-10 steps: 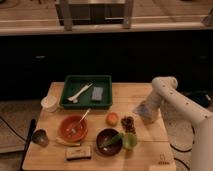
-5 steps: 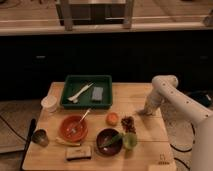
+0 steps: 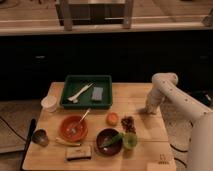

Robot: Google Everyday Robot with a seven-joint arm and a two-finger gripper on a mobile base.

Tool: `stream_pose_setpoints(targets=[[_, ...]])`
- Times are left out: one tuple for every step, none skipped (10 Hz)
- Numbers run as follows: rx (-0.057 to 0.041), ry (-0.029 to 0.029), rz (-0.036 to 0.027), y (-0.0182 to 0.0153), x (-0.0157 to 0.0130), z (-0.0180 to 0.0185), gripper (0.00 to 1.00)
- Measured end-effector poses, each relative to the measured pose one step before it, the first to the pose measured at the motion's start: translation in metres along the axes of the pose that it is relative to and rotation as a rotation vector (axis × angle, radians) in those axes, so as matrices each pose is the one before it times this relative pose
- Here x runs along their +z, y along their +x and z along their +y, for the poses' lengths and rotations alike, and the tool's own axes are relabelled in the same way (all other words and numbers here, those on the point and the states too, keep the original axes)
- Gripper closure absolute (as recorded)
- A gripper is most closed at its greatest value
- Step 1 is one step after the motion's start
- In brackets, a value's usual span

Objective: Place towel in table surface

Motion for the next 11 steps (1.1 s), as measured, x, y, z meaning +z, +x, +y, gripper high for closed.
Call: stream_pose_setpoints(targets=[[-0.00463,0.00661,-0.00904,0.00069,-0.00841,-0.00034,1.0],[-0.00519,0.0102,-0.00761,-0.00083,-0.01092,-0.00177,1.0],[-0.01306,0.01452,-0.01005,-0.00423,-0.0178,-0.00396,1.0],[-0.01158,0.0137,-0.00791,-0.00349,-0.01679,-0.00172,1.0],[-0.00679,0.01192,-0.00463,-0.00159,-0.0111,-0.00125,1.0],[-0.01317,0.0137,-0.00329,-0.00232,-0.01274,0.00039,1.0],[-0.01906,0.0067,0.00205,-0.00672,-0.01025,-0.00132,1.0],[-0.01992,0.00764,0.00297,-0.00682,-0.01259,-0.00154,1.0],[-0.01817,0.00398,0.0022,-0.00627,-0.01292,0.00001,1.0],[-0.0127,-0.00171,0.00254,-0.00375,-0.00959,0.00302,1.0],[-0.01188,-0.00251,-0.00006,-0.00367,-0.00424,0.00101,1.0]])
